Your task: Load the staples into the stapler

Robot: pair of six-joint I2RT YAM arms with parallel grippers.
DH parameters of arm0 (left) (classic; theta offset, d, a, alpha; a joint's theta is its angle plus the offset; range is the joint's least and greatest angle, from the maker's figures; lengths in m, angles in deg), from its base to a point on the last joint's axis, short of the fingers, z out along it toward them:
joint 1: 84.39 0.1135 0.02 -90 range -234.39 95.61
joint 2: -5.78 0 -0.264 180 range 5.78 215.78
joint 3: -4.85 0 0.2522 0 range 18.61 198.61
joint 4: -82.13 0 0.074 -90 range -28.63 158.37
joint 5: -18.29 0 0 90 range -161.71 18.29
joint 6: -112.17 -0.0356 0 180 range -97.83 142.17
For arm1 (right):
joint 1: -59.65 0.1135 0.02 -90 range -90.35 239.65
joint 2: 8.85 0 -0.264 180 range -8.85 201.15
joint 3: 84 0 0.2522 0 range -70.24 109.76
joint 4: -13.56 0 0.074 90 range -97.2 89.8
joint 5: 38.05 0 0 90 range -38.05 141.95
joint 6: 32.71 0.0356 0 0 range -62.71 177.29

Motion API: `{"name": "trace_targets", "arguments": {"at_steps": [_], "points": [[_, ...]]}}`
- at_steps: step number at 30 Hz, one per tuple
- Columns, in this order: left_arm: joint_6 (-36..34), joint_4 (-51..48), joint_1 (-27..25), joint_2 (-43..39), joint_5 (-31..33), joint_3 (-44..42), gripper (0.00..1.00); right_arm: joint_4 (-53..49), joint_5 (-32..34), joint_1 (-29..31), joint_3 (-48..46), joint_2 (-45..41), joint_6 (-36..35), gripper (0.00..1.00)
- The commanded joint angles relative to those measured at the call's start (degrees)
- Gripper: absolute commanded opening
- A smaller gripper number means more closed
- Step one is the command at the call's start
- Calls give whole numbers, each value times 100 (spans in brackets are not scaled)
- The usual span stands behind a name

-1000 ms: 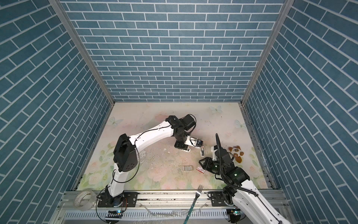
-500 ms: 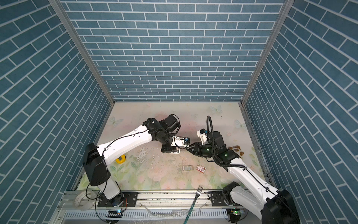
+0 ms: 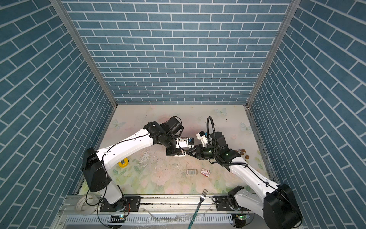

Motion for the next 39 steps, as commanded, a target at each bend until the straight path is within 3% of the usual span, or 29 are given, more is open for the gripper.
{"name": "trace_targets", "arguments": {"at_steps": [1, 24, 39], "points": [[164, -33, 41, -41, -259, 278, 0, 6, -82, 8, 205, 54, -206, 38], [219, -194, 43, -18, -541, 558, 0, -249, 225, 6, 199, 258, -408, 37], [465, -148, 41, 76, -725, 938, 0, 221, 174, 25, 69, 405, -194, 36]]}}
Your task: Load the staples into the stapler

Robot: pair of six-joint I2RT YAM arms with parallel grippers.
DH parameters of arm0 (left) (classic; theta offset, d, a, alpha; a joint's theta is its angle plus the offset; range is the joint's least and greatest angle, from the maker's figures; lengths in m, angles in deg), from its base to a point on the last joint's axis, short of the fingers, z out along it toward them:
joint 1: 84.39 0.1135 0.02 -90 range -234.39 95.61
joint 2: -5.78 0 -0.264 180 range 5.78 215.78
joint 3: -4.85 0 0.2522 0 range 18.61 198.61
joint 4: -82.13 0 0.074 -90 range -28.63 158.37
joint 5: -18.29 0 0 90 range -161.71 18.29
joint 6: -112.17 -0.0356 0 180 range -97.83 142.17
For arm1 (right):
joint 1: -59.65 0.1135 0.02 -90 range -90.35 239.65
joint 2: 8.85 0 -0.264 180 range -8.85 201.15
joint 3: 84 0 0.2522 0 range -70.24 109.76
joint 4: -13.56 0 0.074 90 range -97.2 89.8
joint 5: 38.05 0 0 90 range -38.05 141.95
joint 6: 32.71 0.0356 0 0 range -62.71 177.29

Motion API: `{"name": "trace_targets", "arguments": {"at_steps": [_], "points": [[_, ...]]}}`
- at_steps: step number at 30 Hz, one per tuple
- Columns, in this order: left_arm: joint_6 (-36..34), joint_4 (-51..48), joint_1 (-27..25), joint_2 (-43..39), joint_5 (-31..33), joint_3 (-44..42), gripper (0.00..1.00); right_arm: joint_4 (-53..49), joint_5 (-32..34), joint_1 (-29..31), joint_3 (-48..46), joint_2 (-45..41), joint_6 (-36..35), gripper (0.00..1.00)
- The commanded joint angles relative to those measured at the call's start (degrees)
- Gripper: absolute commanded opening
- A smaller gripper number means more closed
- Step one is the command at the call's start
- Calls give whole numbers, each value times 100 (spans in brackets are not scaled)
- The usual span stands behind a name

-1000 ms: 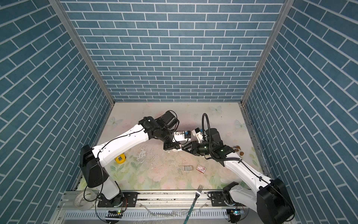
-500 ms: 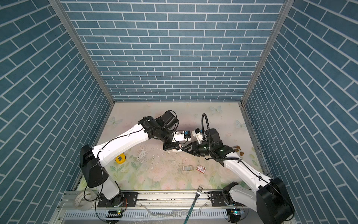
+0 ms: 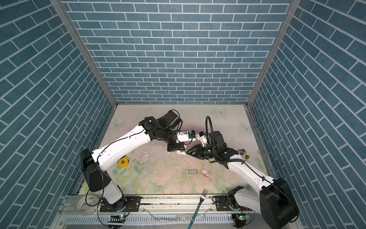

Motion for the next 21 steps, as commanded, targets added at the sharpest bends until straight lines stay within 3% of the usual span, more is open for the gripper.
{"name": "trace_targets", "arguments": {"at_steps": [1, 21], "points": [[166, 79, 7, 94, -327, 215, 0, 318, 28, 23, 23, 73, 38, 37], [504, 172, 48, 475, -553, 599, 0, 736, 65, 229, -54, 256, 209, 39]]}}
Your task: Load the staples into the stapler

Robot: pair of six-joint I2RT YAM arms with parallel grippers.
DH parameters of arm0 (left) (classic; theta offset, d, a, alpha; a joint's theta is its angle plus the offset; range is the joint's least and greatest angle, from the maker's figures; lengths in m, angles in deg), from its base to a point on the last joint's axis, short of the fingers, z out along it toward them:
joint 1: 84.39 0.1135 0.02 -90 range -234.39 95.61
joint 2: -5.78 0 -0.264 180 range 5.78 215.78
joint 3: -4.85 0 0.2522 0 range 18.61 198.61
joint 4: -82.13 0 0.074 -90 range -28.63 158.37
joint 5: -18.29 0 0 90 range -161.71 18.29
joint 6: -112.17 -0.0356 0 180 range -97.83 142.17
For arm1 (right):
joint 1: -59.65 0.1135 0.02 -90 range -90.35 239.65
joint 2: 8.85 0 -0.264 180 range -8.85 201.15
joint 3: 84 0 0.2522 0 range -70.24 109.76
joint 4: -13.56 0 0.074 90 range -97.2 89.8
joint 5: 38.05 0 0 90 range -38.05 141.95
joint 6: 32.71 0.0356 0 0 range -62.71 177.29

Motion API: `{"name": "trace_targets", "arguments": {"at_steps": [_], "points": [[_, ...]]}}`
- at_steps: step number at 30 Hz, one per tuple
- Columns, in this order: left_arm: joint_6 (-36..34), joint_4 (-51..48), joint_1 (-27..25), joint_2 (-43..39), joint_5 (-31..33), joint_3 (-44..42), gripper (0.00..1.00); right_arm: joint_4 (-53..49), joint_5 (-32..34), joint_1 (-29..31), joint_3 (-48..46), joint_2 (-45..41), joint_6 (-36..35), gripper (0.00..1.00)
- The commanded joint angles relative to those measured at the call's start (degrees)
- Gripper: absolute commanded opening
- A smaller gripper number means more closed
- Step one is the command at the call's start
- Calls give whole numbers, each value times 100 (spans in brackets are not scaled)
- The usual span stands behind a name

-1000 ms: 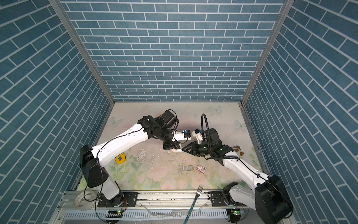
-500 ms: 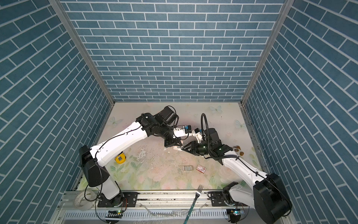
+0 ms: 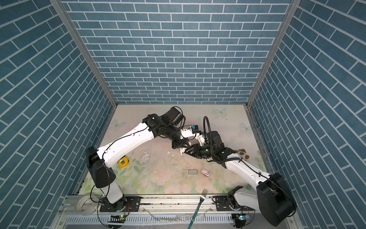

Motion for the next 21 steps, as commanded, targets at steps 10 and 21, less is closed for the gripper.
{"name": "trace_targets", "arguments": {"at_steps": [10, 21], "points": [[142, -209, 664, -80, -1356, 34, 0, -366, 557, 13, -460, -1115, -365, 50], [139, -716, 894, 324, -3098, 384, 0, -219, -66, 10, -422, -2357, -584, 56]]}}
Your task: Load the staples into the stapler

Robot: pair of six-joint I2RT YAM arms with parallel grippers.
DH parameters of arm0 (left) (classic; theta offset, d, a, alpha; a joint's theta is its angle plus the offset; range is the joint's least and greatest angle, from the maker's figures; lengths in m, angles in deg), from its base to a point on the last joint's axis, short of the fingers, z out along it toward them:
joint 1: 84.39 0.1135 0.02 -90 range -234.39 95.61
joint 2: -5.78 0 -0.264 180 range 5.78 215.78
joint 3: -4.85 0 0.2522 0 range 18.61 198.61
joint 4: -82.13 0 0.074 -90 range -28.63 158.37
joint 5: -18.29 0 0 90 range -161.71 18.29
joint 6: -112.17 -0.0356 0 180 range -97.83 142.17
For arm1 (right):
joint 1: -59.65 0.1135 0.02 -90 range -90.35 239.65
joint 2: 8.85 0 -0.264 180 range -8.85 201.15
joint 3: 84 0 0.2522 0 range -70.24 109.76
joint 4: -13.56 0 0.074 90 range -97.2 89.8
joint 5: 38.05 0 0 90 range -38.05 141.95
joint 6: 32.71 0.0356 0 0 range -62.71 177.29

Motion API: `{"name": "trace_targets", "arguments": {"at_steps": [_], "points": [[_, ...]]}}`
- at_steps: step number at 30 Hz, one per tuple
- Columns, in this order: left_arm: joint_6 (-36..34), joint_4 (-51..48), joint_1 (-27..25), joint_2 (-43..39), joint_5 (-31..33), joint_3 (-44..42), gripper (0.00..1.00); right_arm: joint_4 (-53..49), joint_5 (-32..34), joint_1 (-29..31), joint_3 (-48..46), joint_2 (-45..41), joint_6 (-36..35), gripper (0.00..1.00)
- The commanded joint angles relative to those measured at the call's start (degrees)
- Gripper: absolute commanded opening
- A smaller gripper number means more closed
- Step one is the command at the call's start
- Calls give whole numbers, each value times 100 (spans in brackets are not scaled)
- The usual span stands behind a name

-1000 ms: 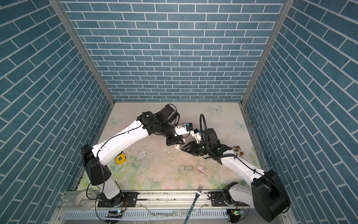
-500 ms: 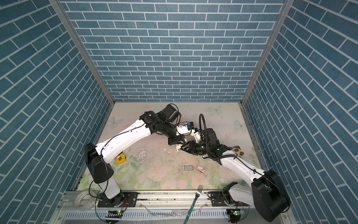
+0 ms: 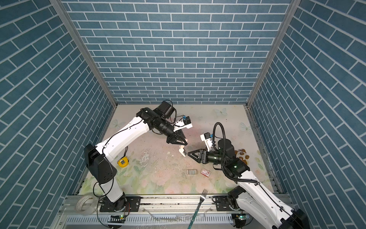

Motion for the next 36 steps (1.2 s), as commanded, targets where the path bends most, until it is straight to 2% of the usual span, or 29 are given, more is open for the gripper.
{"name": "trace_targets", "arguments": {"at_steps": [1, 15, 24, 32, 36], "points": [[-3, -358, -3, 241, -867, 286, 0, -158, -166, 6, 265, 10, -365, 56], [17, -521, -2, 688, -1460, 707, 0, 739, -724, 25, 556, 803, -67, 56], [6, -593, -2, 794, -1687, 767, 0, 1327, -828, 29, 494, 1104, 200, 51], [35, -570, -2, 770, -1705, 734, 0, 1461, -710, 36, 445, 1222, 267, 29], [81, -508, -2, 717, -1625, 680, 1, 1472, -600, 32, 456, 1279, 264, 21]]}}
